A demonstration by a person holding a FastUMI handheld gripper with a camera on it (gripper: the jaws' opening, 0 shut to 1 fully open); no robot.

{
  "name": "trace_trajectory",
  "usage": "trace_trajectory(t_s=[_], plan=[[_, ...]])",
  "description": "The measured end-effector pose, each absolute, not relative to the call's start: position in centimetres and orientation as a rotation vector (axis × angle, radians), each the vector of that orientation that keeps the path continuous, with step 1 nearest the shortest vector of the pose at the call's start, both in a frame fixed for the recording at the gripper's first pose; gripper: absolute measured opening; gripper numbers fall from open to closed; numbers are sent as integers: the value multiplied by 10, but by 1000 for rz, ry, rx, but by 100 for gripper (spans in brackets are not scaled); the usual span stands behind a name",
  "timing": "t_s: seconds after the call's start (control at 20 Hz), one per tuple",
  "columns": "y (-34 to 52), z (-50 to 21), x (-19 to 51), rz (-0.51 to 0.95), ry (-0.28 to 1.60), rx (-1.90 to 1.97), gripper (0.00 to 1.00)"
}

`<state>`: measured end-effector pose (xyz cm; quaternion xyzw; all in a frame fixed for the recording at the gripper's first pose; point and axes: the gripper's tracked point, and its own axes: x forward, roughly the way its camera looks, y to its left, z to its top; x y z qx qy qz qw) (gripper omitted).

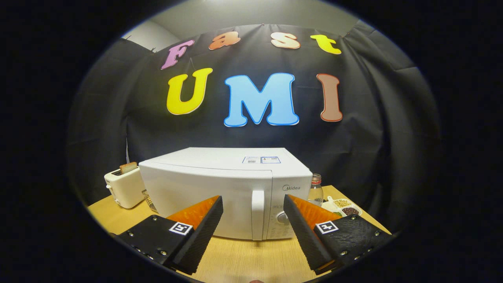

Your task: Open the microwave, put the food inside, and close the microwave door.

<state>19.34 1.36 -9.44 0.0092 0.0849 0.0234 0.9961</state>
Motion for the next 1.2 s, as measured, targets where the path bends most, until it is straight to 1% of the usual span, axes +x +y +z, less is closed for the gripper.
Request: trace_trajectory(t_s=[0.25, 0.3, 0.35, 0.4, 0.45, 0.5, 0.55, 0.6, 0.65, 0.75, 0.85, 0.9, 0.95, 1.0, 1.05, 1.2], plan=[[10, -131, 219, 51, 252, 31, 98], [9, -137, 222, 51, 267, 30, 94], [10, -143, 224, 56, 280, 29, 79], [10, -148, 226, 60, 291, 29, 74], [10, -153, 228, 65, 303, 28, 72], [11, -157, 230, 69, 317, 29, 72], [9, -161, 230, 62, 327, 26, 68], [10, -164, 233, 73, 332, 34, 52], [12, -165, 232, 74, 338, 38, 40], [12, -166, 234, 72, 342, 42, 38], [13, -167, 235, 66, 343, 24, 28], [14, -167, 238, 63, 344, 15, 28], [12, -166, 234, 65, 347, 5, 19], [13, -165, 233, 68, 352, 10, 19], [14, -166, 232, 77, 355, 16, 13], [14, -165, 233, 87, 358, 11, 13]])
